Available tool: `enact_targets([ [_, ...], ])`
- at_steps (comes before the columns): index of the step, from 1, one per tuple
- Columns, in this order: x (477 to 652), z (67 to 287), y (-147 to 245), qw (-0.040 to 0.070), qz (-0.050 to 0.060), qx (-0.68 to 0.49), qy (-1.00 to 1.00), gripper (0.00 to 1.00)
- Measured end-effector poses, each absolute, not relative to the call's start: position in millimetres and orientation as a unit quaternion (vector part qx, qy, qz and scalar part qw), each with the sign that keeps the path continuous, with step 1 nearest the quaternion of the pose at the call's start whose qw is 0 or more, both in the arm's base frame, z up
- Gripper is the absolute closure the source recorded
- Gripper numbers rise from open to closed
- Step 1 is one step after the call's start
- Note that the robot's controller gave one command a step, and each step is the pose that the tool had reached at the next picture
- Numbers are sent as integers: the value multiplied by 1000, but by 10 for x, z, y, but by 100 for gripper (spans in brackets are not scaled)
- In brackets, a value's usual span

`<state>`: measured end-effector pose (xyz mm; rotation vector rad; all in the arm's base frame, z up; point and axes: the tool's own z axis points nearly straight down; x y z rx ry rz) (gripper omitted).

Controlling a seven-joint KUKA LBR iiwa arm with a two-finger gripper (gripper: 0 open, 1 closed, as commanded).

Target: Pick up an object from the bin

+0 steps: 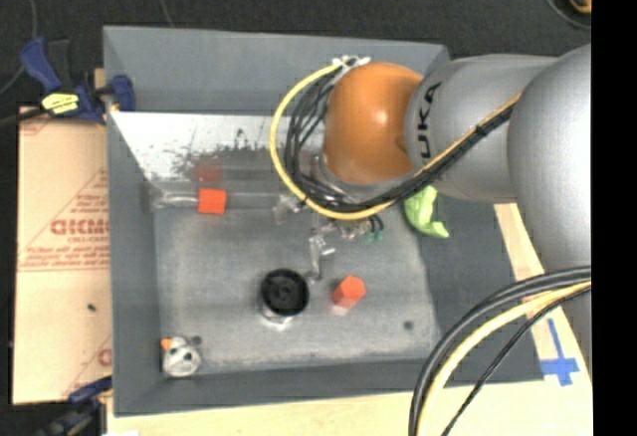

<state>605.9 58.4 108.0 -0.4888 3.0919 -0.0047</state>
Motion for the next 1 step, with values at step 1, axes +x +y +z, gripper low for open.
enact_targets([
  [1, 6127, 1117, 651, 5, -1, -170, 985, 0],
])
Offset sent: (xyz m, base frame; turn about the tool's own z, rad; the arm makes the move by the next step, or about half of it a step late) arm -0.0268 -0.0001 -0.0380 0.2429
